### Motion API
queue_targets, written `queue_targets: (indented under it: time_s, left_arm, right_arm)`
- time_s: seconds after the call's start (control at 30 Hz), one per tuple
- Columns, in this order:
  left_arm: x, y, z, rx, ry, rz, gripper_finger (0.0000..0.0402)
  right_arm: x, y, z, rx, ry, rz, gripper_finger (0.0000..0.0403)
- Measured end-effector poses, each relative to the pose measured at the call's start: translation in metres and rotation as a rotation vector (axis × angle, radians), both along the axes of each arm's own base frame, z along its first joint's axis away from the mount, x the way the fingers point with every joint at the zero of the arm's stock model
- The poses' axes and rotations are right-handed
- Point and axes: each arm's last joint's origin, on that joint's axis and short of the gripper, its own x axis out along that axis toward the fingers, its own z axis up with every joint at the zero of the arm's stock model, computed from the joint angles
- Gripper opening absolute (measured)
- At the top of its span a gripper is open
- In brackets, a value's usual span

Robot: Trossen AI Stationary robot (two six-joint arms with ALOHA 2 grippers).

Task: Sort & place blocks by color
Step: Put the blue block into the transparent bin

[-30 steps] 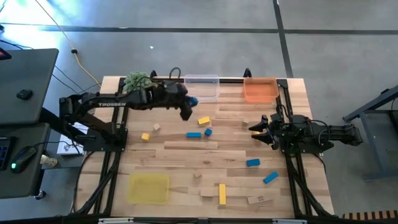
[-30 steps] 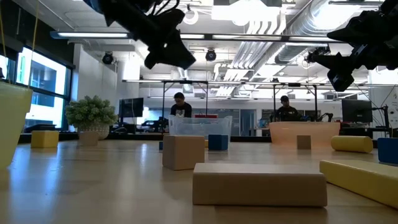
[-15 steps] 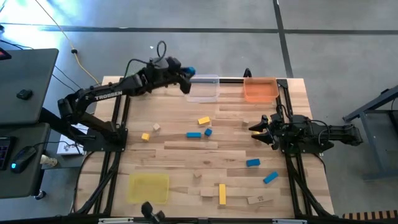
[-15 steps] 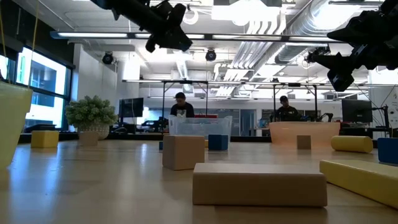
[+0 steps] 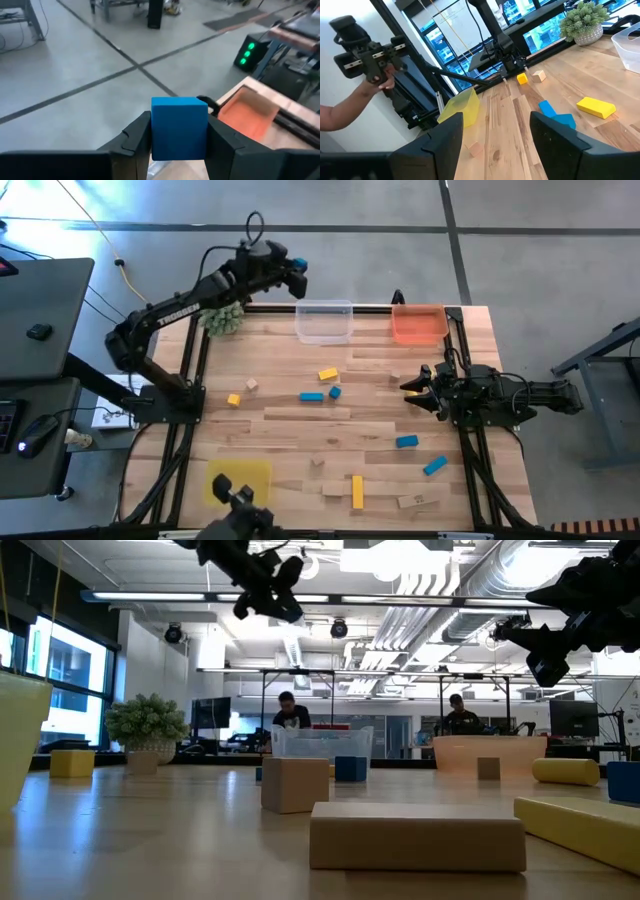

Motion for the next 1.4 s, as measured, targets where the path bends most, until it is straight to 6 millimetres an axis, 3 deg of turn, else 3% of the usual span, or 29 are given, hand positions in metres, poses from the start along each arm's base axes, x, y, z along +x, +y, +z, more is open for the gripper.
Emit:
queue_targets:
  time_s: [0.2,0.6,1.0,1.4]
  left_arm:
    - [0.019,0.026,-0.014,-0.097,0.07,0.024,0.012]
    - [0.066,0.043,-0.088,-0.359,0.127,0.071,0.012]
    - [0.079,0.054,-0.137,-0.419,0.241,0.021,0.012]
    - [0.087,0.054,-0.162,-0.484,0.27,-0.025,0.0125]
  right_arm:
    - [0.0,0.0,0.0,0.0,0.0,-0.009,0.022]
    - [0.0,-0.002,-0.001,0.124,0.015,-0.059,0.022]
    - [0.0,-0.002,-0.001,0.124,0.018,-0.061,0.022]
    - [0.0,-0.002,-0.001,0.124,0.019,-0.062,0.022]
